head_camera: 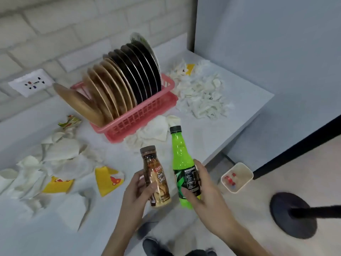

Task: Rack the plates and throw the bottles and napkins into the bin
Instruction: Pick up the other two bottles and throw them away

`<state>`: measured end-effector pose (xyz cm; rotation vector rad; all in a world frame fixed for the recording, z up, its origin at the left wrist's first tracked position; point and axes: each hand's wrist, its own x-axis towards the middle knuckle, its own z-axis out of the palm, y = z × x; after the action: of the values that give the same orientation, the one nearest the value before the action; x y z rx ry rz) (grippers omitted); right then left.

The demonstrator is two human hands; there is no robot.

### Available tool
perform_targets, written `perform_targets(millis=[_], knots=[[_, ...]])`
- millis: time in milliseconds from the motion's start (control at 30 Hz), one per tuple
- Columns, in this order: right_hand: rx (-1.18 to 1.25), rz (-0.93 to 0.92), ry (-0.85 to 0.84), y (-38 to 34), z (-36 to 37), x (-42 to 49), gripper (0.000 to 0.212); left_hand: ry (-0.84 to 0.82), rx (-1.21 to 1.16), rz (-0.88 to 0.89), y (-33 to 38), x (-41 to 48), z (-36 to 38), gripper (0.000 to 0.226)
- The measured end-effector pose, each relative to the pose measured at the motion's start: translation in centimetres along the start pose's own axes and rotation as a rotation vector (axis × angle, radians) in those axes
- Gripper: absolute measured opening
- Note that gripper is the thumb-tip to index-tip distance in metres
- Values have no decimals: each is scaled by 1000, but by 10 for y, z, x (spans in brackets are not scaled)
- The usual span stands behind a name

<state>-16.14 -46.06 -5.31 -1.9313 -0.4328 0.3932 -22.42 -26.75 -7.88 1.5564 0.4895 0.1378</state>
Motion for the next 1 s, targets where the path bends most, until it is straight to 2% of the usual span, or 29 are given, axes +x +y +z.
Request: perform_targets(millis=[133,333,433,700,833,1000], knots=[[81,108,125,52,-61,-17,68,-90,59,-53,-3,10,88,59],[57,234,217,120,-129,-27,80,-218,131,-56,-8,26,190,41],[53,322,259,141,-150,-23,83,-316,191,-83,-18,43,220,36],[26,657,316,209,-195,-11,74,-531,288,-243,-56,105,285,42],[51,834,288,238,-208,-10,67,-646,395,-328,-79,126,311,41],[131,1045,272,284,-209,1,62,-705,556,-384,-114,159,342,37]])
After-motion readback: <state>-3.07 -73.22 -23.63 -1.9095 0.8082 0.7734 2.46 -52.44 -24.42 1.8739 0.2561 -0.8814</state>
